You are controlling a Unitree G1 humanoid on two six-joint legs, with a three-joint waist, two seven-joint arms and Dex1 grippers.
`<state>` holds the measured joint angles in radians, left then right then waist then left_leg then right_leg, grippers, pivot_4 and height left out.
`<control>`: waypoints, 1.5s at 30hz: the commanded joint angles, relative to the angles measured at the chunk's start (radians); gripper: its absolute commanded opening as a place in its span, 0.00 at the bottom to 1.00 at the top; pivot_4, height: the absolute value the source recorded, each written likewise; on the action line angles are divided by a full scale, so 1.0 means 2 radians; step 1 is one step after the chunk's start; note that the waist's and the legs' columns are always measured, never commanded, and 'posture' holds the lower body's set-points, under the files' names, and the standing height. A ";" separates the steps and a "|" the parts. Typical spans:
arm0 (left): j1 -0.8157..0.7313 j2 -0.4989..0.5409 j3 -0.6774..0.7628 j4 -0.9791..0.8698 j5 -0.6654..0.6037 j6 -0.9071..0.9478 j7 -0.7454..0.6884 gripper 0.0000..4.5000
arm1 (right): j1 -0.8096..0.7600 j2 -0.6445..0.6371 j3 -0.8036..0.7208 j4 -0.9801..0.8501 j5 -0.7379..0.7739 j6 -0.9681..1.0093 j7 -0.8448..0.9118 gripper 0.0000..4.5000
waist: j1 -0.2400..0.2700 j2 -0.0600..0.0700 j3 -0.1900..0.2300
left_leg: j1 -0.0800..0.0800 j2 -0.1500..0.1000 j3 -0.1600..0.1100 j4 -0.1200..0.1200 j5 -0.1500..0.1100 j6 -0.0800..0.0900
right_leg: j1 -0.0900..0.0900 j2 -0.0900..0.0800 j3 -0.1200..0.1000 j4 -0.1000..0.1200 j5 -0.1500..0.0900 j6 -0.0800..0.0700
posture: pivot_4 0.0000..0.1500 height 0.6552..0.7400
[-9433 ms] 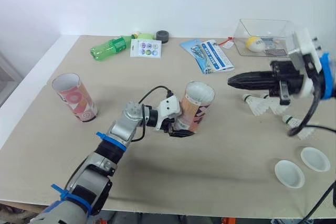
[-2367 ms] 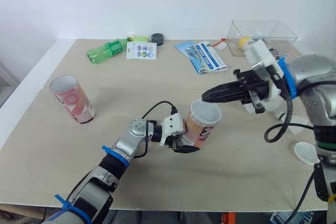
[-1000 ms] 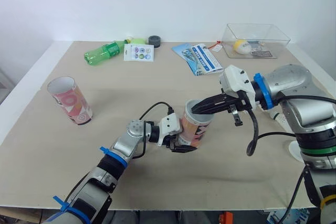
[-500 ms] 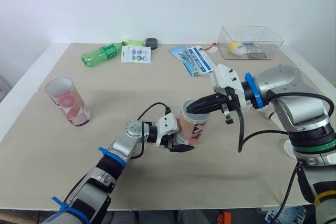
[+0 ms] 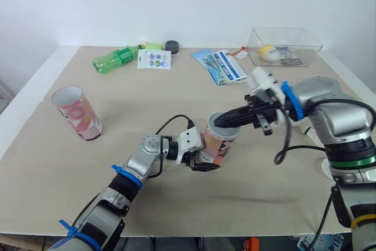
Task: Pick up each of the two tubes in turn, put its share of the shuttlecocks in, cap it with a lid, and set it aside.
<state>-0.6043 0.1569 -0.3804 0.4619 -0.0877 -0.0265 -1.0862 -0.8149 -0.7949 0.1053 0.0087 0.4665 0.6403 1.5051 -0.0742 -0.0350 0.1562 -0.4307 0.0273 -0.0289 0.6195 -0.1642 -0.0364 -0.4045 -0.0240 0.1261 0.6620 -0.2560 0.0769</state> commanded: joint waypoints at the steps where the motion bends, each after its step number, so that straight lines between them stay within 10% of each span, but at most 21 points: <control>1: 0.005 0.013 0.002 0.027 0.020 0.008 0.014 0.82 | 0.011 -0.023 -0.076 0.001 0.048 0.003 0.001 0.01 | 0.001 0.000 0.000 | -0.001 0.000 0.000 0.000 0.000 0.000 | -0.001 0.000 0.000 0.000 0.000 0.000 | 1.00 1.00; 8: 0.003 0.012 0.006 0.031 0.010 0.004 0.007 0.93 | 0.094 -0.042 -0.166 -0.046 0.117 0.050 -0.044 0.00 | 0.000 0.000 0.001 | 0.000 0.000 0.000 0.000 0.000 0.000 | 0.000 0.000 0.000 -0.001 0.000 0.000 | 1.00 1.00; 19: 0.003 0.025 0.019 0.018 0.000 -0.006 -0.009 1.00 | 0.278 -0.009 -0.159 -0.091 0.070 -0.044 -0.111 0.99 | -0.001 0.001 0.001 | -0.001 0.000 -0.001 -0.001 0.000 0.000 | -0.001 0.001 0.000 -0.001 0.000 0.000 | 1.00 1.00; 45: 0.118 0.112 0.068 -0.173 -0.066 0.023 -0.023 1.00 | 0.264 0.119 -0.020 0.039 -0.057 -0.256 -0.145 1.00 | 0.000 0.003 0.003 | -0.001 0.001 -0.002 -0.002 0.000 -0.001 | 0.000 0.002 0.000 -0.001 -0.001 0.001 | 1.00 1.00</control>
<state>-0.3783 0.3740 -0.2653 0.1648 -0.1915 0.0055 -1.1391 -0.2718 -0.5584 0.0715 0.0944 0.3480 0.1482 1.2139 -0.0739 -0.0297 0.1627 -0.4328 0.0295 -0.0321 0.6158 -0.1652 -0.0375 -0.4053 -0.0192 0.1259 0.6605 -0.2586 0.0795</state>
